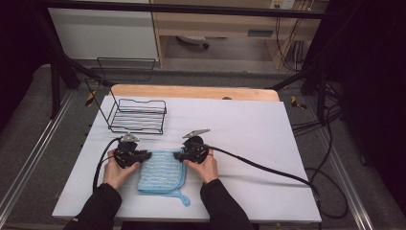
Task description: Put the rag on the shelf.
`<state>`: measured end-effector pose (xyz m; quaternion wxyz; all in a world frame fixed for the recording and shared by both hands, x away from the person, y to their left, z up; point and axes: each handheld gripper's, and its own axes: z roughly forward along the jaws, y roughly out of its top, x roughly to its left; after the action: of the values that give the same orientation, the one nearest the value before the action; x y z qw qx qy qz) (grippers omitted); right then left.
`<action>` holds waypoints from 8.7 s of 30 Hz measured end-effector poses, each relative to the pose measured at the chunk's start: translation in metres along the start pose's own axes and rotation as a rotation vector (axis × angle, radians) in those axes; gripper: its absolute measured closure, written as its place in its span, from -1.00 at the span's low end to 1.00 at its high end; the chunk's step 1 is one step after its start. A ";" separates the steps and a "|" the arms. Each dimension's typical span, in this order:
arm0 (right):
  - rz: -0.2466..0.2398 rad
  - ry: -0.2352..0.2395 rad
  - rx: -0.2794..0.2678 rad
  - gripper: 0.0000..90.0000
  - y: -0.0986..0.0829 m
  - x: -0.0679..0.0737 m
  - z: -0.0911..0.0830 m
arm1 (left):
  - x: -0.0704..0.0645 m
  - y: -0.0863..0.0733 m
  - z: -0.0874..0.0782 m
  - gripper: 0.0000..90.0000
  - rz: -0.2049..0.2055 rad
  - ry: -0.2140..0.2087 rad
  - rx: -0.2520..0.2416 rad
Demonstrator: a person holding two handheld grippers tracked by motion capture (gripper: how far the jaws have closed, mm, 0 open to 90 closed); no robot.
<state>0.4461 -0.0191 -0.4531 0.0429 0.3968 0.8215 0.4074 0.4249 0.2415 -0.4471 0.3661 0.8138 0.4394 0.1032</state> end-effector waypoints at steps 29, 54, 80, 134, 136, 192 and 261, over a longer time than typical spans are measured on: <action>0.091 0.051 0.014 0.80 0.002 0.000 -0.002 | 0.007 -0.001 -0.008 0.84 -0.079 -0.059 -0.042; -0.015 0.070 -0.206 0.80 0.013 0.028 -0.063 | -0.017 0.010 -0.066 0.84 0.024 -0.076 -0.258; -0.193 0.034 -0.391 0.80 0.041 0.067 -0.120 | -0.036 0.024 -0.116 0.84 0.088 -0.036 -0.451; -0.346 -0.063 -0.705 0.80 0.148 0.124 -0.143 | -0.003 0.094 -0.201 0.84 0.055 0.101 -0.844; -0.351 -0.065 -0.712 0.80 0.154 0.126 -0.144 | -0.002 0.098 -0.204 0.84 0.052 0.100 -0.856; -0.433 -0.118 -0.790 0.80 0.288 0.137 -0.149 | 0.049 0.192 -0.253 0.84 -0.017 0.202 -1.017; -0.387 -0.042 -0.604 0.79 0.237 0.092 -0.076 | 0.086 0.138 -0.194 0.84 0.085 0.162 -0.768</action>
<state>0.4995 0.0795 -0.2123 0.2513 0.2117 0.7229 0.6078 0.4691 0.3602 -0.2275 0.6032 0.6245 0.3621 0.3391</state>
